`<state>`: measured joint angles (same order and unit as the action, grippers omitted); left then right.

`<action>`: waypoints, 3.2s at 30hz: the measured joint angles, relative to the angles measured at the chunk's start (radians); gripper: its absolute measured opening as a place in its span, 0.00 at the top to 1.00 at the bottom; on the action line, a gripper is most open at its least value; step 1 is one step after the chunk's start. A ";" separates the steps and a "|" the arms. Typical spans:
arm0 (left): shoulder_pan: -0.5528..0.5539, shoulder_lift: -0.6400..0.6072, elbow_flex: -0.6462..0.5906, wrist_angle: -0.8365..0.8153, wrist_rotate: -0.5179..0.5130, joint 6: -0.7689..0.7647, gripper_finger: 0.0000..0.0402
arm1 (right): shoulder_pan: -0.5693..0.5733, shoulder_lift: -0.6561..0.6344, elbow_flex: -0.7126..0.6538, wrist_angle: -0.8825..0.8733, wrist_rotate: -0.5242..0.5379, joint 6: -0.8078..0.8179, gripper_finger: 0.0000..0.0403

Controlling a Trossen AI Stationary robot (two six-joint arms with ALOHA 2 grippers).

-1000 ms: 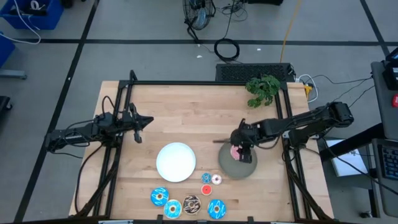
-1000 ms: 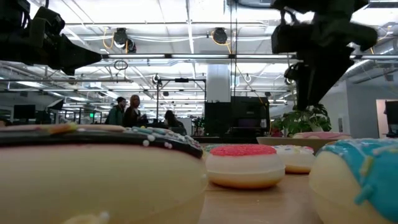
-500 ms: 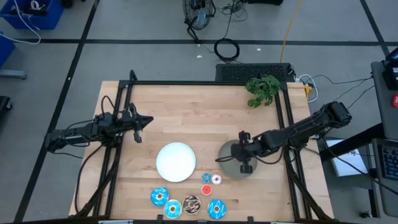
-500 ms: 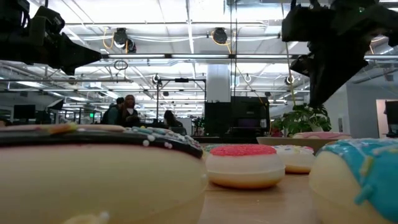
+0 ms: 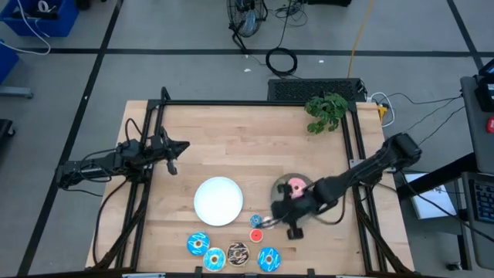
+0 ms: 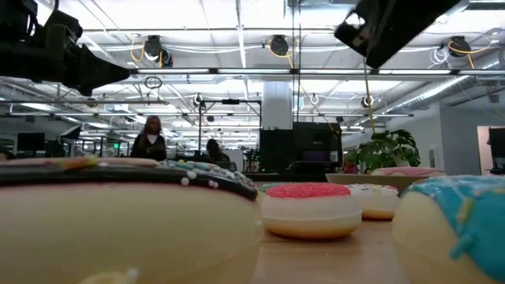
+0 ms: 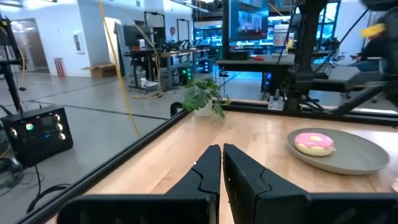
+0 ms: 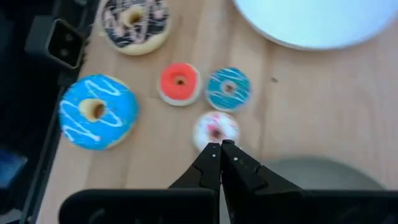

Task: Pick & Place donuts
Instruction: Put the large blue right donut on the gray plate

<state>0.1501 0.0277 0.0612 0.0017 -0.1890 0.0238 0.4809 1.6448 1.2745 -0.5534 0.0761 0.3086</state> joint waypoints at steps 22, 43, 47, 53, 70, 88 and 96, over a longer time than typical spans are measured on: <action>0.000 0.000 0.000 0.001 0.004 -0.010 0.94 | 0.167 0.390 0.409 -0.067 -0.069 0.017 0.99; 0.000 0.000 0.000 -0.021 0.004 0.005 0.94 | 0.154 0.401 0.340 0.023 -0.049 0.032 0.47; 0.000 0.000 0.000 -0.021 0.004 0.000 0.94 | 0.154 0.402 0.284 0.053 -0.047 0.064 0.48; 0.000 0.000 0.000 -0.021 0.004 -0.002 0.94 | 0.155 0.401 0.222 0.214 -0.048 0.087 0.49; -0.001 0.000 0.000 -0.020 0.004 -0.002 0.94 | 0.169 0.396 0.062 0.281 -0.045 0.225 0.50; 0.000 0.000 0.000 -0.027 0.004 -0.006 0.94 | 0.123 0.257 0.057 0.228 -0.080 0.300 0.95; 0.000 0.000 0.000 -0.028 0.004 -0.006 0.94 | 0.081 0.008 0.058 -0.040 0.118 0.272 0.98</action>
<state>0.1501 0.0280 0.0608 -0.0261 -0.1852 0.0177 0.5617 1.6528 1.3327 -0.5936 0.1937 0.5808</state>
